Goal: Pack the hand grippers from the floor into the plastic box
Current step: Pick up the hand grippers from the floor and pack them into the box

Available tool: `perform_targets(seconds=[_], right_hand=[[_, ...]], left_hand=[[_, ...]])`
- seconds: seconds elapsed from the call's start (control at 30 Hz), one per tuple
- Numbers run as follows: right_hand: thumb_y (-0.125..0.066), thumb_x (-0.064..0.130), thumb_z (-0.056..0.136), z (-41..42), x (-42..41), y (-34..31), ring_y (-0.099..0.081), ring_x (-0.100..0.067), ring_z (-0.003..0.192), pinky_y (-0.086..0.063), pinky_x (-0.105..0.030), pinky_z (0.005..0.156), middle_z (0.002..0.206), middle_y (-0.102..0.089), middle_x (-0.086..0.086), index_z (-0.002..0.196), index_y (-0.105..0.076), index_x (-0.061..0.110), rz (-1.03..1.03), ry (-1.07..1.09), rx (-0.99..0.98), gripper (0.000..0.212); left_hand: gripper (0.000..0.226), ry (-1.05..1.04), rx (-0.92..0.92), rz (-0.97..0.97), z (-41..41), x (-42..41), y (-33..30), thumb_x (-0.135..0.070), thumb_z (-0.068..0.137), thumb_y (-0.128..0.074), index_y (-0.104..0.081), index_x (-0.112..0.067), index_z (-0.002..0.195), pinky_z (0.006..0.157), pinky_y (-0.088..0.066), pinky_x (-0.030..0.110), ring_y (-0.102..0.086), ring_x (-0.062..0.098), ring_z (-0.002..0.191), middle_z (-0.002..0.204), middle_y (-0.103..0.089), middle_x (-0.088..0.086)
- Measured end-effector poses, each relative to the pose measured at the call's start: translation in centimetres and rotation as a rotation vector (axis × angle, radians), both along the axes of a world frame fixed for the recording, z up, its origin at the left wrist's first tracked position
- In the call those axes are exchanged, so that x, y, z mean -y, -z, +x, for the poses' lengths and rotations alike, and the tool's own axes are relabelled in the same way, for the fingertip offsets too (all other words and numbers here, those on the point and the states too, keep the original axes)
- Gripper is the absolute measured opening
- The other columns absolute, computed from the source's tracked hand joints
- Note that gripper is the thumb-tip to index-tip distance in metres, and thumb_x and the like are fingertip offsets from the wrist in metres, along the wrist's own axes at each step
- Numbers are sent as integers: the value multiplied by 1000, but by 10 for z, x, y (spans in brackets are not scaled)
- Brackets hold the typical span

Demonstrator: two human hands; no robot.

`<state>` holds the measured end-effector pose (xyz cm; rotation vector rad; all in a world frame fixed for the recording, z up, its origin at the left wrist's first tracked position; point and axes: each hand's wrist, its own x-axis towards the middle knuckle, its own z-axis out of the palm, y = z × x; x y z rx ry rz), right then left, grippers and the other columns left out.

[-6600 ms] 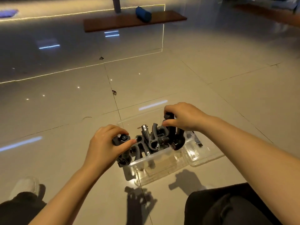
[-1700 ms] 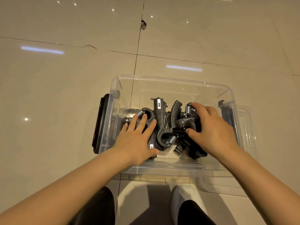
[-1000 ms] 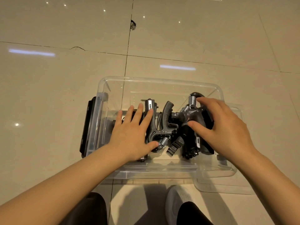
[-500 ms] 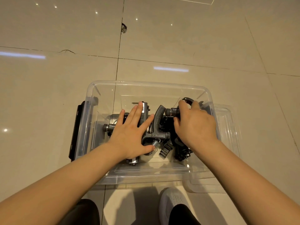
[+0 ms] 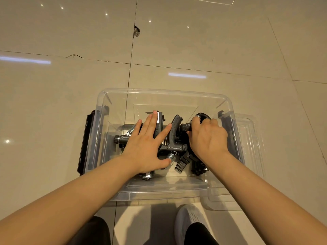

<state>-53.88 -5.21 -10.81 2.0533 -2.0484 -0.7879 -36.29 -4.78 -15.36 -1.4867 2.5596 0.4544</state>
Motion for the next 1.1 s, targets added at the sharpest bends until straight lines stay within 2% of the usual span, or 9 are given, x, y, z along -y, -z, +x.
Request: perform_targets(seconds=[0.13, 0.23, 0.3, 0.4, 0.47, 0.6, 0.73, 0.87, 1.1], right_hand=[[-37, 44, 97, -5, 2, 2, -55, -23, 92, -21, -26, 43, 103, -59, -10, 122, -39, 10, -20, -43, 83, 42], [-38, 47, 96, -8, 1, -7, -52, -27, 101, -36, -31, 56, 113, -54, -12, 127, -36, 12, -5, -24, 204, 47], [-45, 46, 93, -14, -9, -17, -52, -31, 106, -41, -33, 62, 124, -50, -14, 133, -37, 16, -3, -55, 329, 50], [-60, 40, 87, -25, -44, -31, -56, -37, 110, -53, -39, 75, 129, -53, -19, 128, -51, 15, -82, -135, 556, 50], [-58, 41, 89, -30, -67, -33, -53, -34, 119, -50, -40, 86, 134, -52, -16, 129, -53, 18, -52, -103, 624, 46], [-49, 39, 94, -30, -76, -32, -35, -22, 136, -34, -30, 104, 151, -33, -5, 140, -42, 27, 49, 148, 719, 48], [-51, 39, 93, -25, -72, -32, -40, -23, 132, -37, -32, 102, 144, -43, -5, 133, -52, 24, 31, 165, 661, 43], [-62, 34, 88, -23, -69, -29, -54, -25, 110, -47, -34, 79, 118, -61, -2, 120, -61, 21, -39, 147, 653, 34], [-67, 37, 83, -23, -66, -23, -59, -25, 84, -44, -29, 55, 89, -63, -1, 101, -65, 19, -101, 10, 555, 26]], left_hand=[[99, 12, -12, 52, 1, 2, 1, -78, 64, -19, 23, -36, 143, 116, 10, 47, 32, 28, 138, 144, 42, 17], [100, -12, -20, 67, 3, 1, -11, -84, 63, -16, 17, -38, 145, 116, 9, 47, 26, 27, 141, 148, 36, 15], [92, -56, -104, -7, 7, -4, -33, -78, 70, -19, 2, -35, 149, 117, 0, 47, 11, 25, 145, 155, 23, 11], [68, -76, -281, -192, 32, -28, -73, -61, 86, -36, -34, -27, 145, 116, -13, 48, -20, 20, 142, 158, -13, 5], [61, -114, -314, -261, 56, -53, -82, -56, 88, -40, -43, -24, 140, 115, -17, 51, -25, 22, 141, 154, -27, 5], [64, -189, -168, -159, 76, -79, -66, -62, 90, -28, -45, -25, 139, 112, -15, 55, -16, 27, 144, 153, -28, 7], [60, -152, -95, -163, 73, -76, -58, -61, 90, -27, -50, -28, 134, 109, -19, 61, -20, 30, 143, 150, -34, 6], [60, -139, -91, -194, 75, -77, -56, -61, 92, -23, -62, -28, 123, 108, -21, 62, -27, 30, 140, 145, -43, 5], [60, -94, -98, -259, 77, -78, -53, -59, 94, -22, -68, -27, 115, 108, -19, 64, -38, 28, 134, 132, -57, 2]])
